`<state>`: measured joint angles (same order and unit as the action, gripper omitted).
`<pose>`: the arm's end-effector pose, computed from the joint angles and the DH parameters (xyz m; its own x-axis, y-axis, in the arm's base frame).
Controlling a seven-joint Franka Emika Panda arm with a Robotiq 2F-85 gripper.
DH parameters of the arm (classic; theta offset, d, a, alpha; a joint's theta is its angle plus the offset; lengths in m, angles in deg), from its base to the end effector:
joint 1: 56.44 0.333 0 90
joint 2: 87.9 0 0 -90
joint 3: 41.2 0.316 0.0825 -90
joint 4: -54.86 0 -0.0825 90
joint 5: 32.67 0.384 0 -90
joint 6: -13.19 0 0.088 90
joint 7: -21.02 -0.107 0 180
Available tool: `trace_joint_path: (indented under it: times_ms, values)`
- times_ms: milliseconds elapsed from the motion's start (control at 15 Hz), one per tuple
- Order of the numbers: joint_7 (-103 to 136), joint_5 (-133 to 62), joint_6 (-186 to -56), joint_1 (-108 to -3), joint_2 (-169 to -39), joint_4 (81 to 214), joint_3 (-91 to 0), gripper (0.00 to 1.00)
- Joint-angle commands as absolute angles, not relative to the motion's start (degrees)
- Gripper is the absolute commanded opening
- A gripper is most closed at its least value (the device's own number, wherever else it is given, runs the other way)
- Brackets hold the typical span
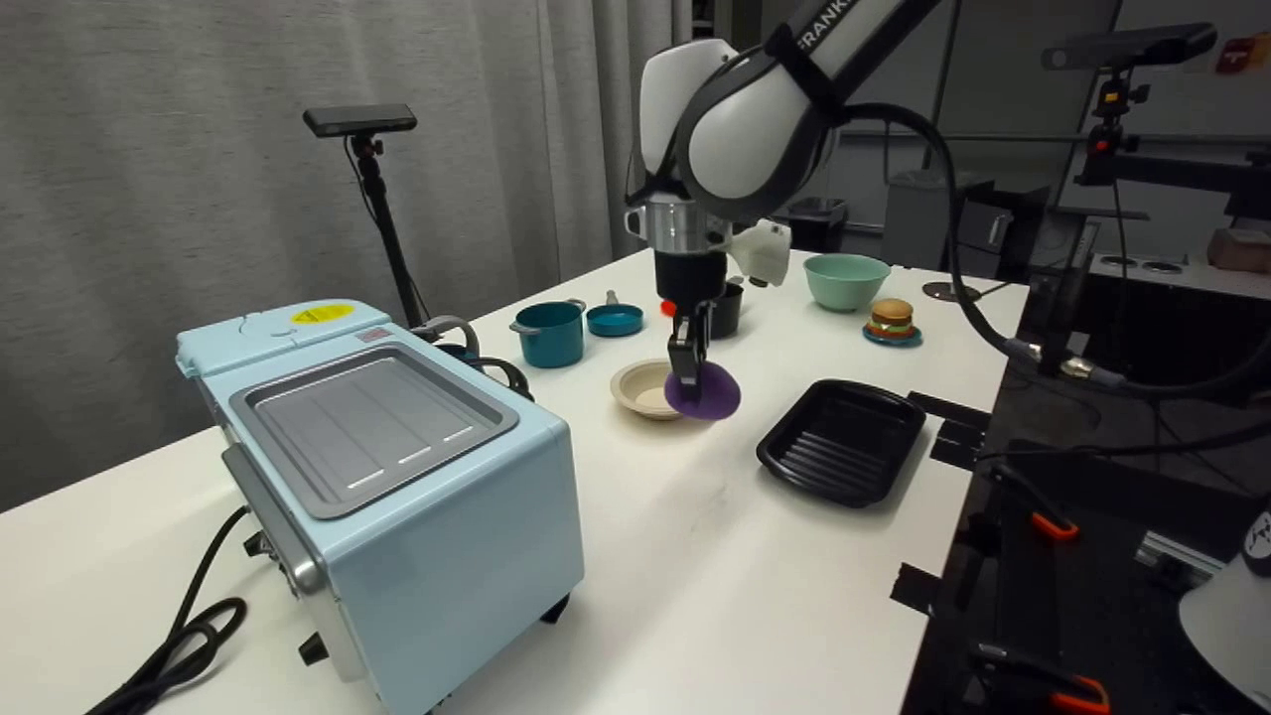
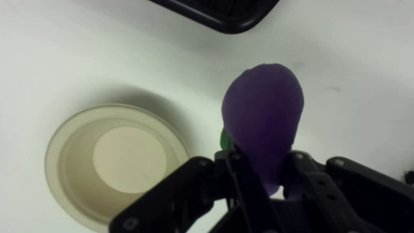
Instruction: Pick up the purple toy from the bowl and put it on the table.
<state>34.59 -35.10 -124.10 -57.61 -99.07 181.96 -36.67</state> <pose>0.5446 0.0315 0.2872 0.9473 0.3197 -0.0190 0.3199 -0.9474 0.0087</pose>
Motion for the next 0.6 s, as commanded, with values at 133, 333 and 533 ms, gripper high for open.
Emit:
trace_joint_path:
  times_ms: [133, 333, 533]
  values:
    - [35.21, -34.63, -131.51, -54.10, -96.70, 192.56, -34.68, 0.06]
    - [35.23, -34.01, -133.42, -53.22, -97.44, 194.60, -33.73, 0.06]
    - [35.68, -33.30, -133.01, -53.06, -97.63, 195.34, -33.18, 0.48]
